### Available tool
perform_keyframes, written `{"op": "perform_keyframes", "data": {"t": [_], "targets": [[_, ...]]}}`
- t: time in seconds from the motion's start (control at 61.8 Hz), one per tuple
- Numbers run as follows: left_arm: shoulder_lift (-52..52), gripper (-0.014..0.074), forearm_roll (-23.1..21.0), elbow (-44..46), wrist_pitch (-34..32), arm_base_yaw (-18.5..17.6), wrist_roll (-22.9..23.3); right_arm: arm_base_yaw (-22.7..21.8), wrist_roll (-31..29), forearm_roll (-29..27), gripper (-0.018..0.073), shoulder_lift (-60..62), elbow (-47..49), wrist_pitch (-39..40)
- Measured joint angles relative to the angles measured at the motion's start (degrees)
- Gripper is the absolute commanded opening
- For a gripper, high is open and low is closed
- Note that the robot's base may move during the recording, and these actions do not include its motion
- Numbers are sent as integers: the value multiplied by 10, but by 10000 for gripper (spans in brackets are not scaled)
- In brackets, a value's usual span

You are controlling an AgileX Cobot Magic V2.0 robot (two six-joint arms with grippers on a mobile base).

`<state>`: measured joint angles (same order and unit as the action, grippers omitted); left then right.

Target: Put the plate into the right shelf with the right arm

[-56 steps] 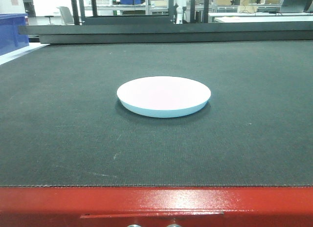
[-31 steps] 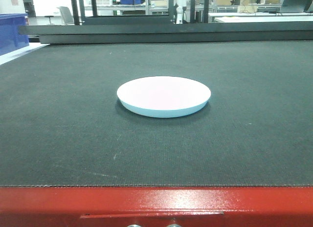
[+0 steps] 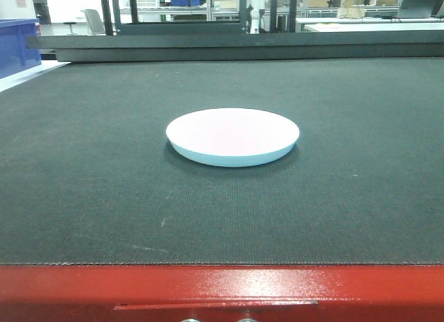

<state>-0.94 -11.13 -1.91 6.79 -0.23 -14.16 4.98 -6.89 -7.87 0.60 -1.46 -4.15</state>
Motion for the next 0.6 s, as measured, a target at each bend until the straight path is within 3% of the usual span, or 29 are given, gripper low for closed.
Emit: {"op": "perform_keyframes", "data": {"t": [0.113,0.178,0.356,0.421,0.599], "targets": [[0,-47,0,0,0,0,0,0,0,0,26,-1,58,-48],[0,-47,0,0,0,0,0,0,0,0,76,-25,121,-96],[0,-47,0,0,0,0,0,0,0,0,410,-137,237,-172],[0,-47,0,0,0,0,0,0,0,0,488,-192,267,-186],[0,-47,0,0,0,0,0,8,0,0,510,-361,353,-221]]}}
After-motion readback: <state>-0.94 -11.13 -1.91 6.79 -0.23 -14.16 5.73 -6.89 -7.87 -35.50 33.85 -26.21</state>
